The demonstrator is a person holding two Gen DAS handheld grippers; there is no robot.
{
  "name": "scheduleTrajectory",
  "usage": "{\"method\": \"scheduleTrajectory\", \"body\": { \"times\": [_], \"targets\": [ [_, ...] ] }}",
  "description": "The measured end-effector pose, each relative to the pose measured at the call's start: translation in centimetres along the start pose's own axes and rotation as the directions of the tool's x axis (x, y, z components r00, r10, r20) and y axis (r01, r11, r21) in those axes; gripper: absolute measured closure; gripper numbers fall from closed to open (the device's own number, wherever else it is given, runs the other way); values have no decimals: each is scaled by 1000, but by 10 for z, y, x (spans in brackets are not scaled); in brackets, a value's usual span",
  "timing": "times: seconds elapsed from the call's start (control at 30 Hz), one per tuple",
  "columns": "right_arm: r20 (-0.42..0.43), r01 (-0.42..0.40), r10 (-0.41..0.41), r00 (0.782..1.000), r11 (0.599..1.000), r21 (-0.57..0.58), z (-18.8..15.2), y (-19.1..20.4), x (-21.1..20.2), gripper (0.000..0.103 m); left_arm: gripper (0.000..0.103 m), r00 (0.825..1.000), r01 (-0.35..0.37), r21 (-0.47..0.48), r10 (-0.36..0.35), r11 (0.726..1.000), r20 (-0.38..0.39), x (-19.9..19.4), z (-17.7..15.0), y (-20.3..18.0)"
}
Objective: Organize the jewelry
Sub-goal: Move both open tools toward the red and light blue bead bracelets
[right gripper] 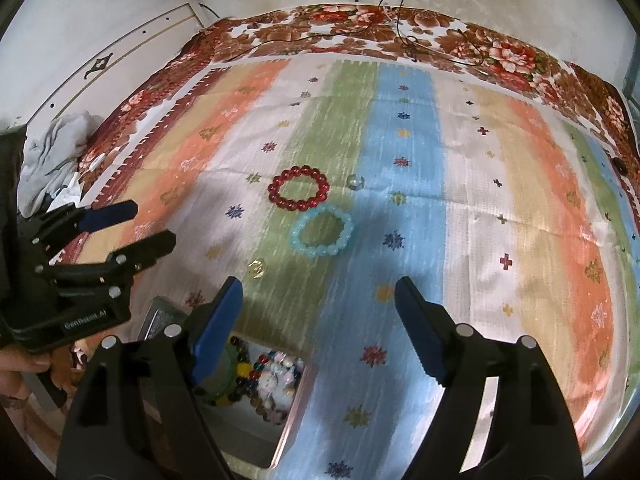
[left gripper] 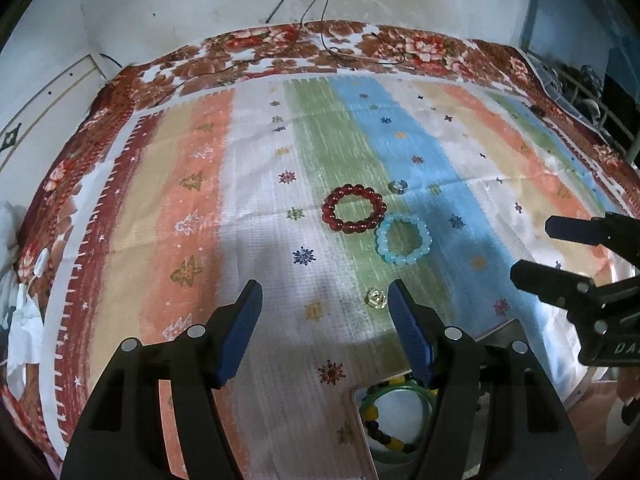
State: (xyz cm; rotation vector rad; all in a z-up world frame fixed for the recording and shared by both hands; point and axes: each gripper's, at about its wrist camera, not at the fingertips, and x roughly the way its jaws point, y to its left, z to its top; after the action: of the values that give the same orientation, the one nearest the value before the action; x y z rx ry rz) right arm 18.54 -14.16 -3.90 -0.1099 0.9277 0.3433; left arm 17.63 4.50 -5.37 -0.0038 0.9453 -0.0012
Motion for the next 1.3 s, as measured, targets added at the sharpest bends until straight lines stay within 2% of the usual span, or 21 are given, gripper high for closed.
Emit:
{"method": "scheduleTrajectory", "body": {
  "times": [0.13,0.4,0.63,0.97,1.3],
  "targets": [
    [-12,-11,11,1000,1000,10,4,-4,7,25,37,1000,-8,-2,8,1000,0,8,6,1],
    [-39,16,-16,999,1000,-8,12,-5,24,25,35,999,-12,-26,11,1000,-42,29,12,10],
    [-50,-3,3,999,1000,12,21,-9,38,25,34,999,-17,-31,16,999,-44,37,19,12],
    [-94,3,-1,996,1000,16,26,-16,66,25,32,998,-20,4,21,1000,-53,52,28,7],
    [-146,-6,14,989,998,58,30,-23,87,25,32,995,-16,14,17,1000,-97,83,44,10]
  ]
}}
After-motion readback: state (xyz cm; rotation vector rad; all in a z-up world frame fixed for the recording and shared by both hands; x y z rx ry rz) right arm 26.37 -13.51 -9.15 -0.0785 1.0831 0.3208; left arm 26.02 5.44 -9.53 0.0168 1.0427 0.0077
